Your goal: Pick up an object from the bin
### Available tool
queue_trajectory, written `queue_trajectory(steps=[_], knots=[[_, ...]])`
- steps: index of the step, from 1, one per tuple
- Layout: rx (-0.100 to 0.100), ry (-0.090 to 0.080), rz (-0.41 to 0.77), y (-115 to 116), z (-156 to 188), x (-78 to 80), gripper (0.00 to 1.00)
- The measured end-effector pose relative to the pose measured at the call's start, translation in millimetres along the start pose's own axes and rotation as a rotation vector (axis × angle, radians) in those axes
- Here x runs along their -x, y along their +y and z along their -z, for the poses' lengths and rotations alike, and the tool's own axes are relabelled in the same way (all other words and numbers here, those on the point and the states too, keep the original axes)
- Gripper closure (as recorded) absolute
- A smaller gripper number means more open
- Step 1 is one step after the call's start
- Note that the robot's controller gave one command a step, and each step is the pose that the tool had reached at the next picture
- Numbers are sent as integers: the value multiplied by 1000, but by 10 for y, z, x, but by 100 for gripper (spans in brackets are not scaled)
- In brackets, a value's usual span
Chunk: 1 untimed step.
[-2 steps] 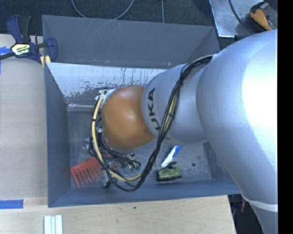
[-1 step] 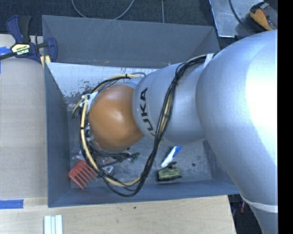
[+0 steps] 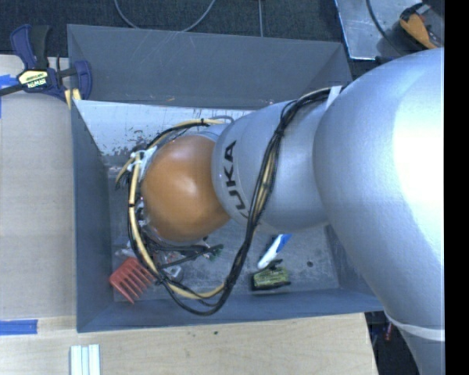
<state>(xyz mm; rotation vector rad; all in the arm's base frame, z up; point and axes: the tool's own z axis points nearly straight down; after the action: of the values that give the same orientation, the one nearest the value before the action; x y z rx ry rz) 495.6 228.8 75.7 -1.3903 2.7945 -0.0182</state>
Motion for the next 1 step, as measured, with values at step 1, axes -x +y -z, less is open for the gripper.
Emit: queue_trajectory(steps=[1], knots=[[-2,-3,-2,-10,32,1,100]])
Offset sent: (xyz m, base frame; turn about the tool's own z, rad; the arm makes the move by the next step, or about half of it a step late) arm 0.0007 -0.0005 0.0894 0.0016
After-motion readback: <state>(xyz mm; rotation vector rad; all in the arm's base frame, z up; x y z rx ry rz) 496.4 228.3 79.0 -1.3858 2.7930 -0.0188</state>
